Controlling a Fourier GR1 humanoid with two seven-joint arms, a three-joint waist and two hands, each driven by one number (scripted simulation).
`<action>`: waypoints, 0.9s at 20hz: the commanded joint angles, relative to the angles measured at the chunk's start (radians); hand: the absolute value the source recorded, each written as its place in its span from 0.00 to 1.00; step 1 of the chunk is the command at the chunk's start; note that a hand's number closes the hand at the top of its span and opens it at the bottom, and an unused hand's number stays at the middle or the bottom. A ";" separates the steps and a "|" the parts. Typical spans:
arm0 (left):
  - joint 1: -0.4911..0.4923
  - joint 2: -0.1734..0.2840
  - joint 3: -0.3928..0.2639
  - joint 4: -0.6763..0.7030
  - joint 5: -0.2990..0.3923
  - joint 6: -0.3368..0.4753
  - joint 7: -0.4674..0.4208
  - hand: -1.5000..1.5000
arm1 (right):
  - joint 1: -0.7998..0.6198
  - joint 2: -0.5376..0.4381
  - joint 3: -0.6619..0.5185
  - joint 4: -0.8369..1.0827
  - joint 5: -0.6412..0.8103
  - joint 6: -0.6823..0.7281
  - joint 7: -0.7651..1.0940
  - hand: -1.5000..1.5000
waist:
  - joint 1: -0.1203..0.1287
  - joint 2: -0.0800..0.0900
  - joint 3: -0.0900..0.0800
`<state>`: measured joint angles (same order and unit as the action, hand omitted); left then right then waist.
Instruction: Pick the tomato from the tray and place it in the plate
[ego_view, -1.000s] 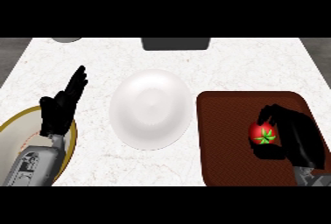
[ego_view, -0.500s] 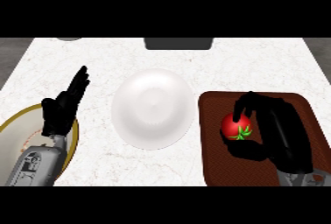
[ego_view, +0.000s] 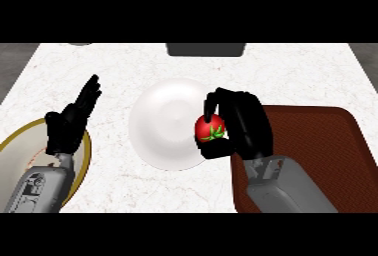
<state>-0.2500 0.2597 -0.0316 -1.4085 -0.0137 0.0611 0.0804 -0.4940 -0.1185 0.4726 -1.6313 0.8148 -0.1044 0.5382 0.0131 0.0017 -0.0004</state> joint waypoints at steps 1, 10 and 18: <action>0.011 -0.036 -0.025 -0.038 -0.011 0.012 0.040 0.50 | -0.134 0.113 -0.036 0.259 -0.024 -0.058 -0.057 1.00 | 0.010 0.003 0.001; 0.017 -0.038 -0.016 0.000 -0.024 -0.011 -0.028 0.50 | -0.332 0.118 0.137 0.675 -0.014 -0.155 0.056 1.00 | 0.026 0.005 0.000; -0.095 -0.050 0.005 0.080 -0.044 0.006 -0.013 0.50 | -0.402 0.118 0.213 0.865 -0.410 -0.341 -0.025 0.00 | 0.045 0.015 0.001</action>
<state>-0.2984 0.2154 -0.0477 -1.3873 -0.0536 0.0603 0.0844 -0.8510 -0.0015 0.6348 -0.8521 0.5367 -0.3798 0.5494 0.0571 0.0137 0.0003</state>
